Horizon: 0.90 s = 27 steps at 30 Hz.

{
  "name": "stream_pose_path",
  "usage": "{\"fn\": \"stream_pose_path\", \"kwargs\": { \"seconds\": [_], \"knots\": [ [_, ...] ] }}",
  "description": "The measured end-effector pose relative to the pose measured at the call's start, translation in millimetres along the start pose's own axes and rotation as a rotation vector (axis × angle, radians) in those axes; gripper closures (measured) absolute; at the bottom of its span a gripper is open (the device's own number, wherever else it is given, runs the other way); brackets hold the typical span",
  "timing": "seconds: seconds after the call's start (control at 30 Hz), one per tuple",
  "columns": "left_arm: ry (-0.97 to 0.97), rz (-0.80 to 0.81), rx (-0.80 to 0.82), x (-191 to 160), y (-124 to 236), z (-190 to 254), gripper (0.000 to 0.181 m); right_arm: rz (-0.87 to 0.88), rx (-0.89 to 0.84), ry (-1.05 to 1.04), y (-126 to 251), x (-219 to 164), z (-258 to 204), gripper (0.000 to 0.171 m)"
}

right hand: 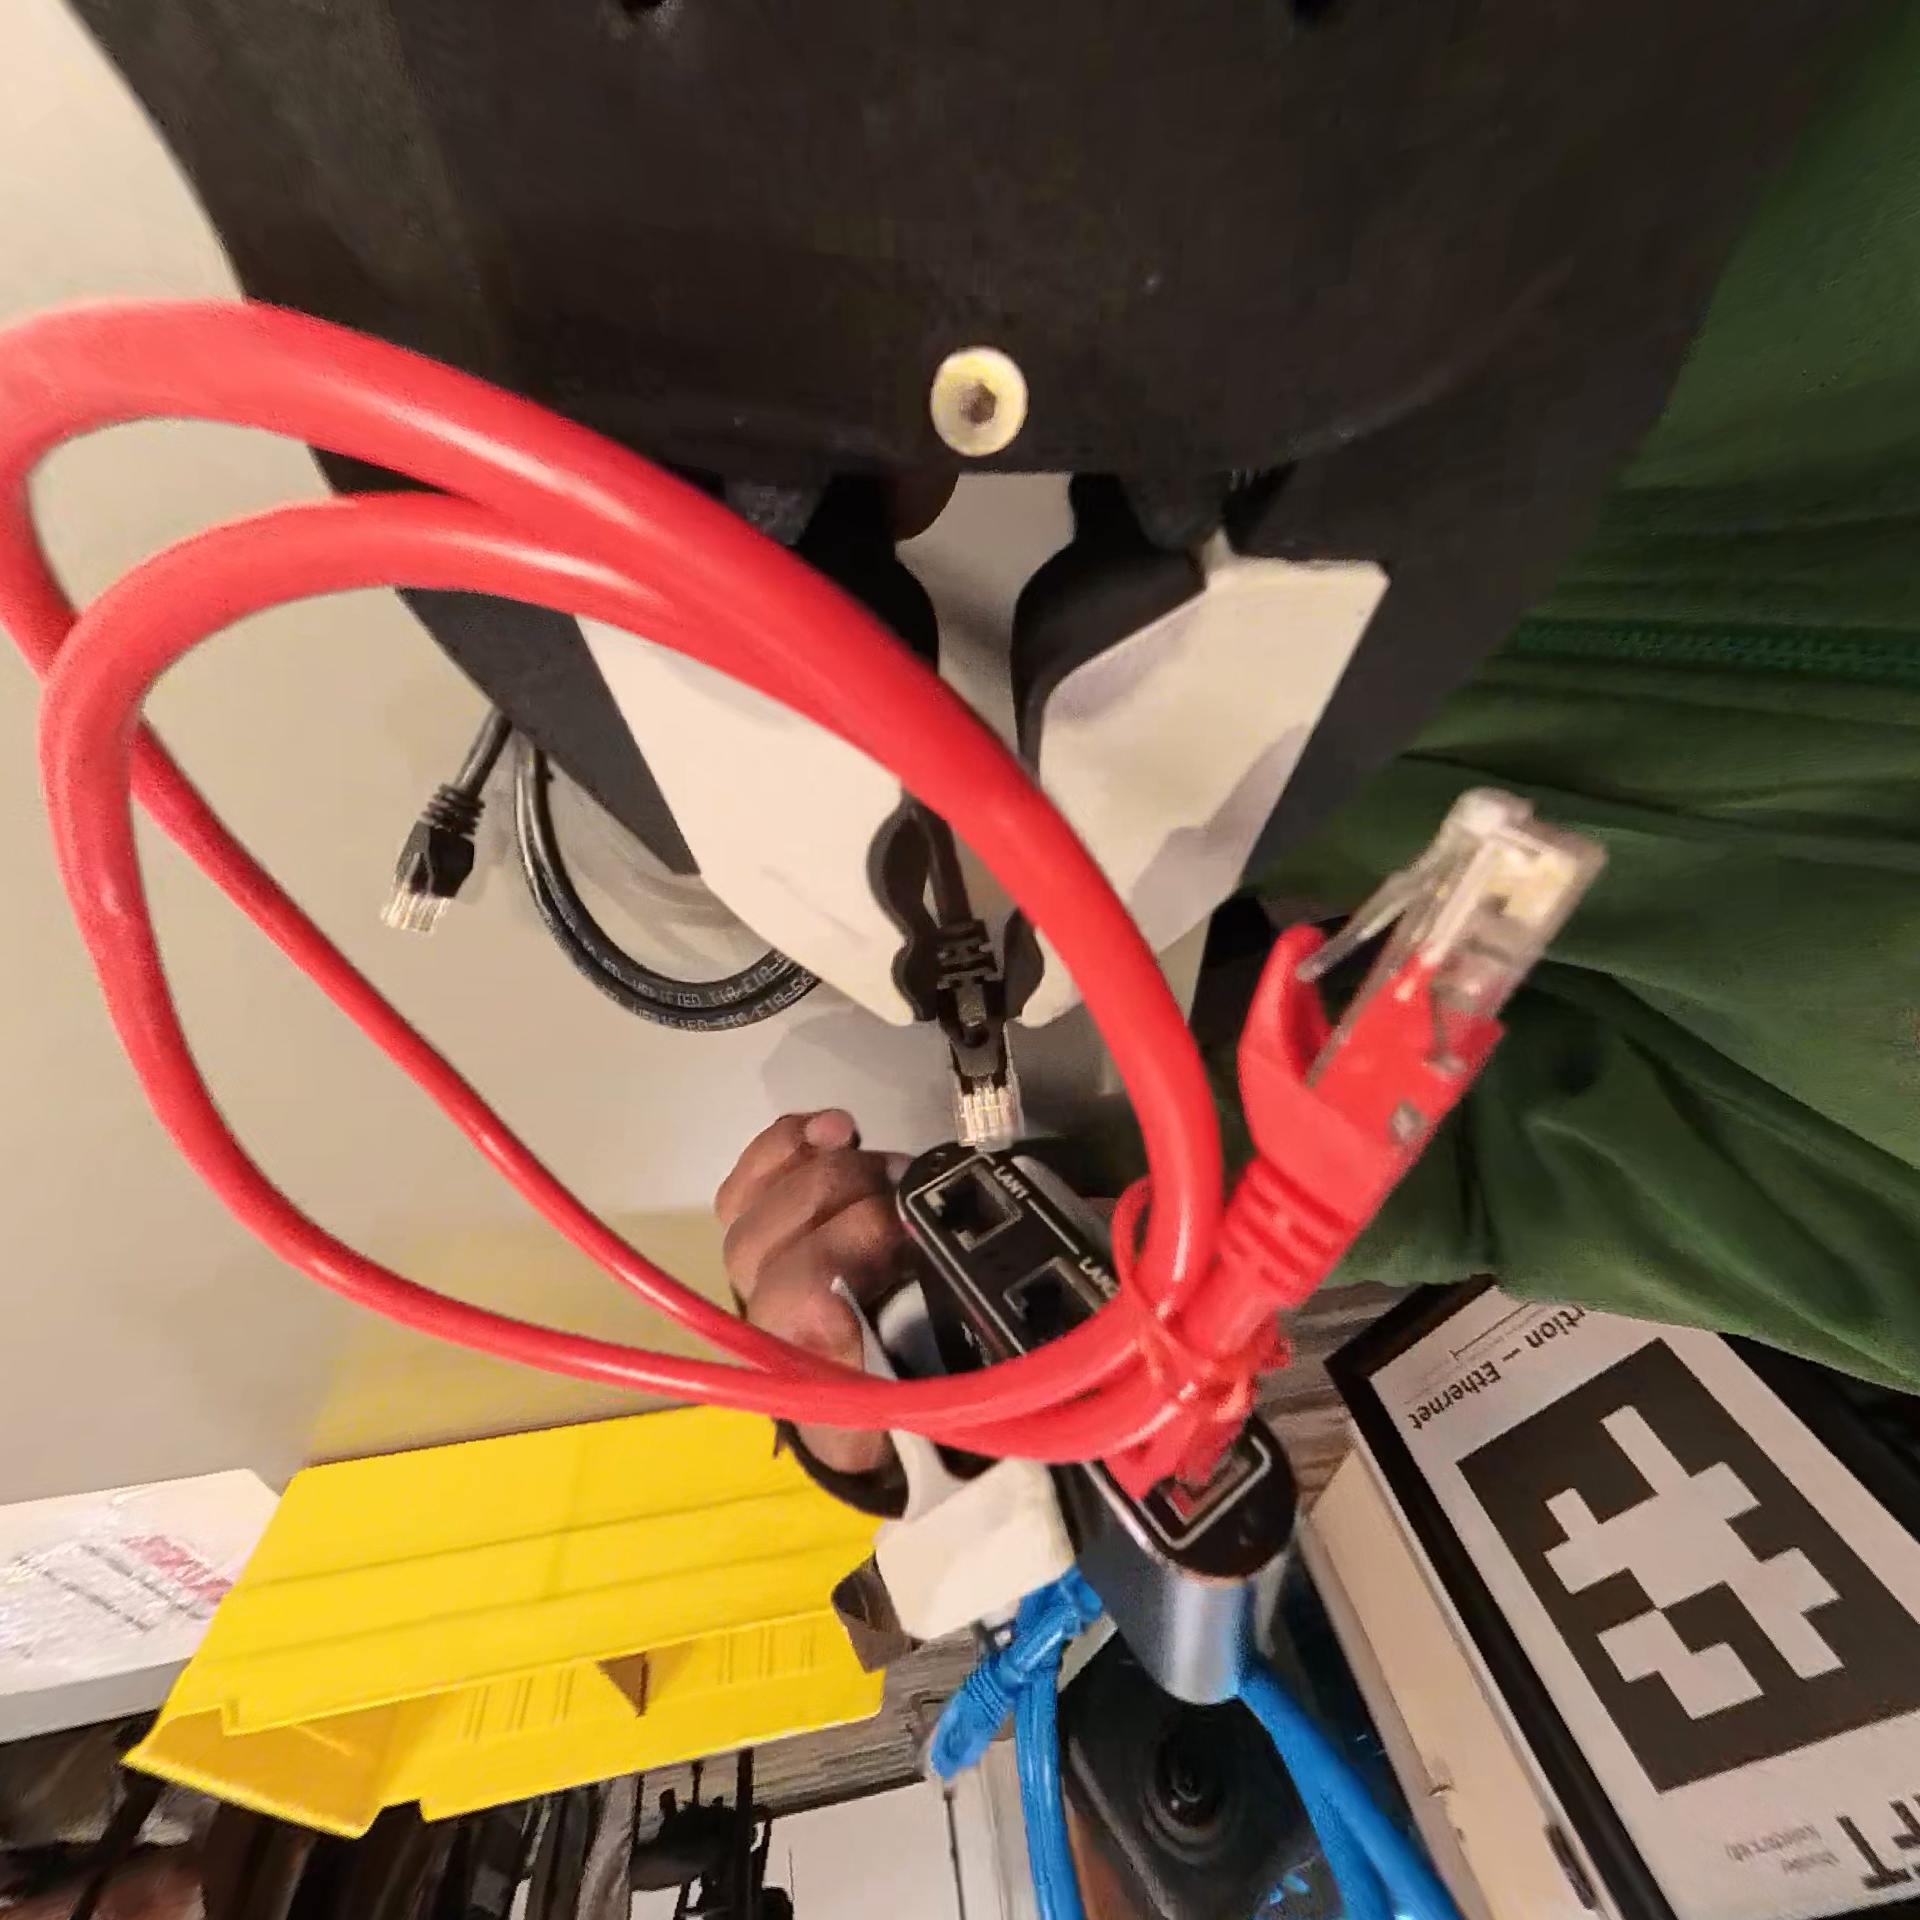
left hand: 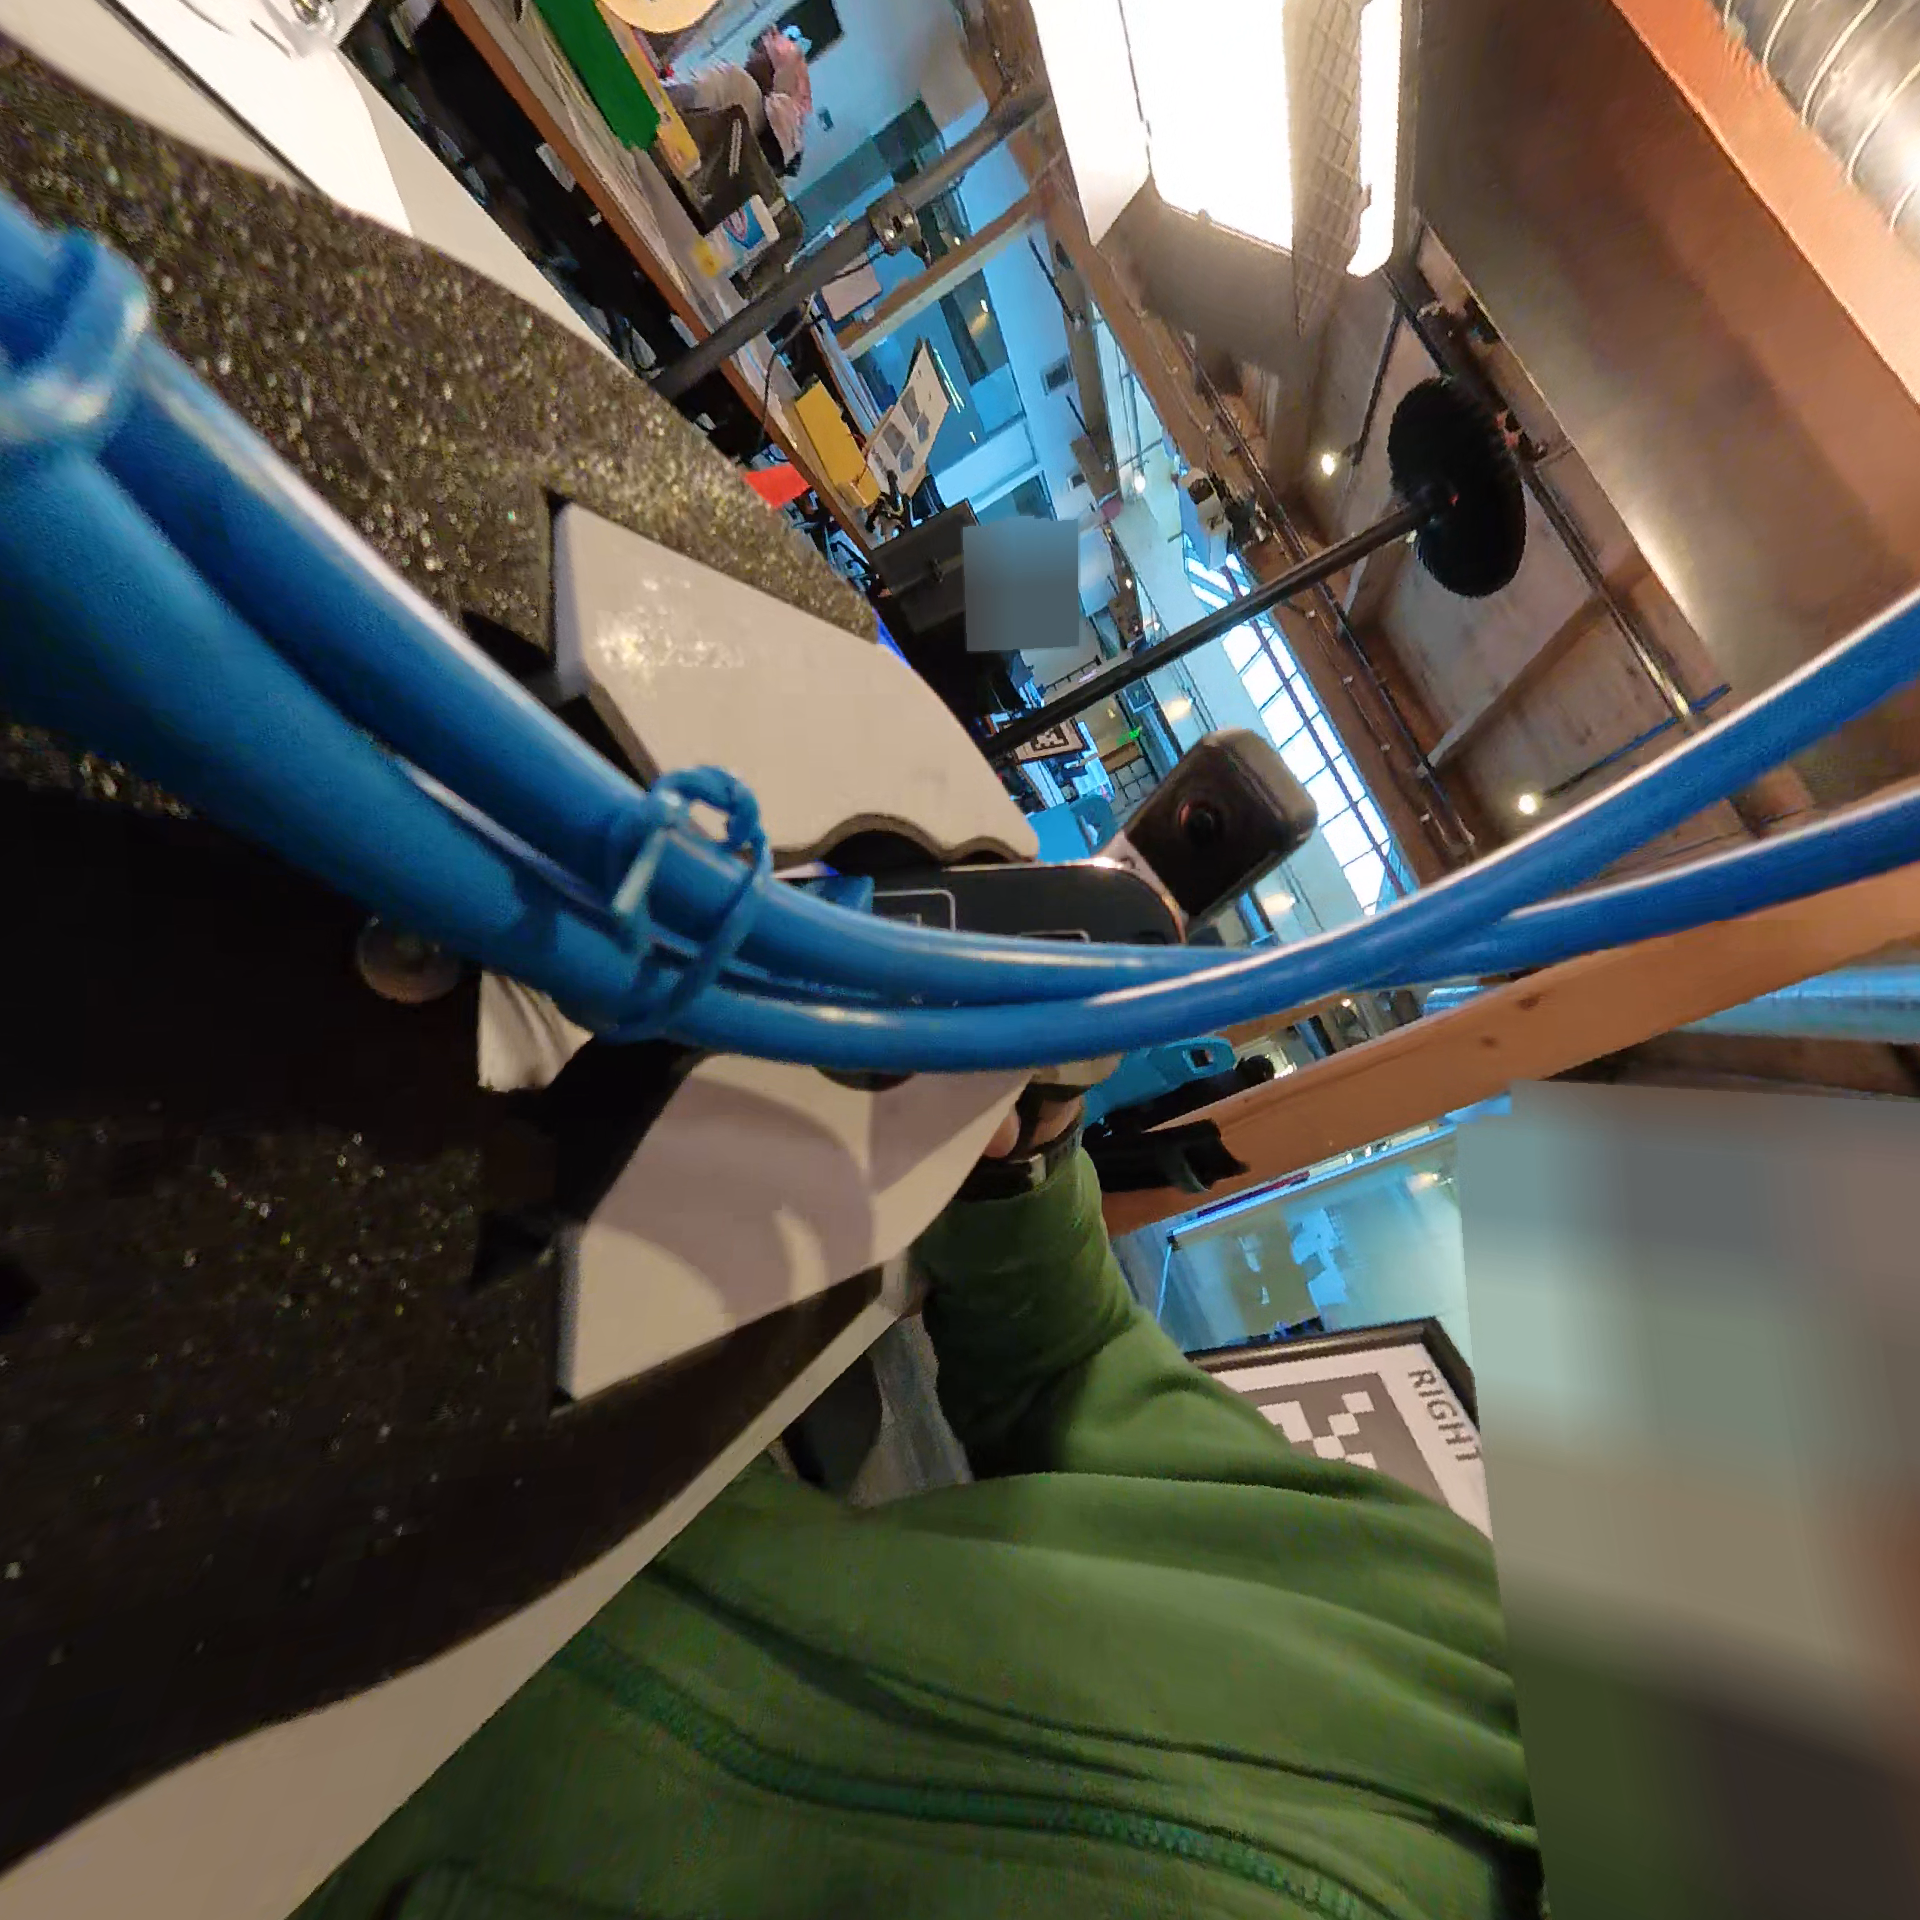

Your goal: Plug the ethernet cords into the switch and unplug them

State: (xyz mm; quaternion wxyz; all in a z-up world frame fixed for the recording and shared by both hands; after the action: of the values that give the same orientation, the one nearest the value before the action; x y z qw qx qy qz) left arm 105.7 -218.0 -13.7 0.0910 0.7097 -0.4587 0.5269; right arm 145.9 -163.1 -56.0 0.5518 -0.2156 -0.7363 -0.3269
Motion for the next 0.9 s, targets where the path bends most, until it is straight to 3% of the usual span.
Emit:
{"fn": "stream_pose_path", "kwargs": {
  "seconds": [0.43,0.9],
  "knots": [
    [-0.276,-0.106,-0.138,-8,2,30,0.152,-0.041,0.099,-0.111,-1,-12,-6,0.159],
    [-0.713,-0.206,-0.240,-23,-11,68,0.153,-0.070,0.090,0.079,7,-31,-21,0.159]
  ]
}}
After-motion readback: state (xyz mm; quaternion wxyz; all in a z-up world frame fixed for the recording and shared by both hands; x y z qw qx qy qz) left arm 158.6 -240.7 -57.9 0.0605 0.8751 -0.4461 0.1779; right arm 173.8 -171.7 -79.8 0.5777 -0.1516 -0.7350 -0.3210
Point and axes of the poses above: each gripper's, where its closed fingertips meet, y back along the fingers, x out of its top, z = x × y across the jaws, the point moved 3 cm from there along y, back along the fingers, and after that the axes turned 5 degrees about z, right-handed, at the moved point
